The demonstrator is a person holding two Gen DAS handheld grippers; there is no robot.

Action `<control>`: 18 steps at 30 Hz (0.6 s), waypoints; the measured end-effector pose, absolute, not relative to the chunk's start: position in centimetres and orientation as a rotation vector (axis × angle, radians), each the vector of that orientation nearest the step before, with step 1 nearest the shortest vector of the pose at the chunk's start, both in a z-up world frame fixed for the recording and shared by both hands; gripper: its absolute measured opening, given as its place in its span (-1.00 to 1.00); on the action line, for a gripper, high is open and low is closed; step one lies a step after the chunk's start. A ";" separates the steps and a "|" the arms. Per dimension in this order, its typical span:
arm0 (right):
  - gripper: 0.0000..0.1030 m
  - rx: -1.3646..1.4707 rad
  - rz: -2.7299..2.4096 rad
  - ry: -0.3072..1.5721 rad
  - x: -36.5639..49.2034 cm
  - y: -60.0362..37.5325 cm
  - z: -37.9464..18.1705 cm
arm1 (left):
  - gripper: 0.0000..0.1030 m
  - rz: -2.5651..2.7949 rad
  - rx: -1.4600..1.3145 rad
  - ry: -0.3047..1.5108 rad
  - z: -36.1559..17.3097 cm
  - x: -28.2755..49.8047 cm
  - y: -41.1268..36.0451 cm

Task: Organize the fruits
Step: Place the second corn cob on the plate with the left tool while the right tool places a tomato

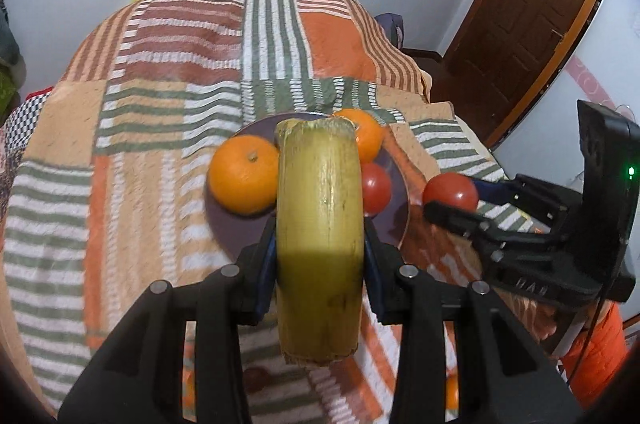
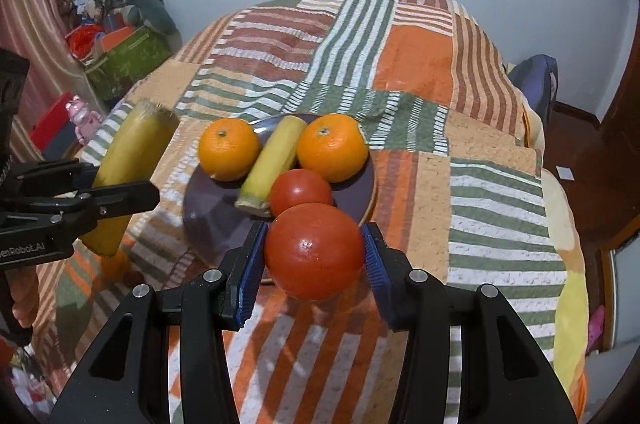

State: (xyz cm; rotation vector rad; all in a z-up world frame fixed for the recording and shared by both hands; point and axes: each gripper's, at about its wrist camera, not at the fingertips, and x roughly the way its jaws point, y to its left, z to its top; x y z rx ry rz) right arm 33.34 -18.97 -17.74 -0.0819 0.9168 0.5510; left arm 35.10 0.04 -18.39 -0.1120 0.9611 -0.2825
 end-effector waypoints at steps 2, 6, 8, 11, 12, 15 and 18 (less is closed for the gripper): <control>-0.14 -0.079 0.545 0.927 34.0 -19.0 -18.2 | -0.26 -0.289 -0.109 0.969 -18.8 36.0 -0.3; -0.14 -0.066 0.524 0.930 35.2 -19.3 -18.5 | -0.26 -0.297 -0.099 0.987 -19.7 38.2 -1.3; -0.14 -0.051 0.515 0.933 35.9 -19.5 -18.6 | -0.26 -0.292 -0.090 0.989 -20.1 39.2 -1.7; -0.14 -0.042 0.512 0.929 36.6 -19.6 -18.6 | -0.26 -0.286 -0.086 0.999 -20.7 40.8 -1.9; -0.14 -0.041 0.510 0.928 36.8 -19.5 -18.6 | -0.26 -0.281 -0.088 1.004 -21.0 41.4 -1.9; -0.13 -0.047 0.514 0.919 37.4 -19.2 -18.5 | -0.26 -0.261 -0.087 1.016 -21.6 42.8 -1.8; -0.13 -0.045 0.529 0.908 37.8 -18.8 -18.3 | -0.26 -0.251 -0.092 1.034 -22.2 43.8 -1.6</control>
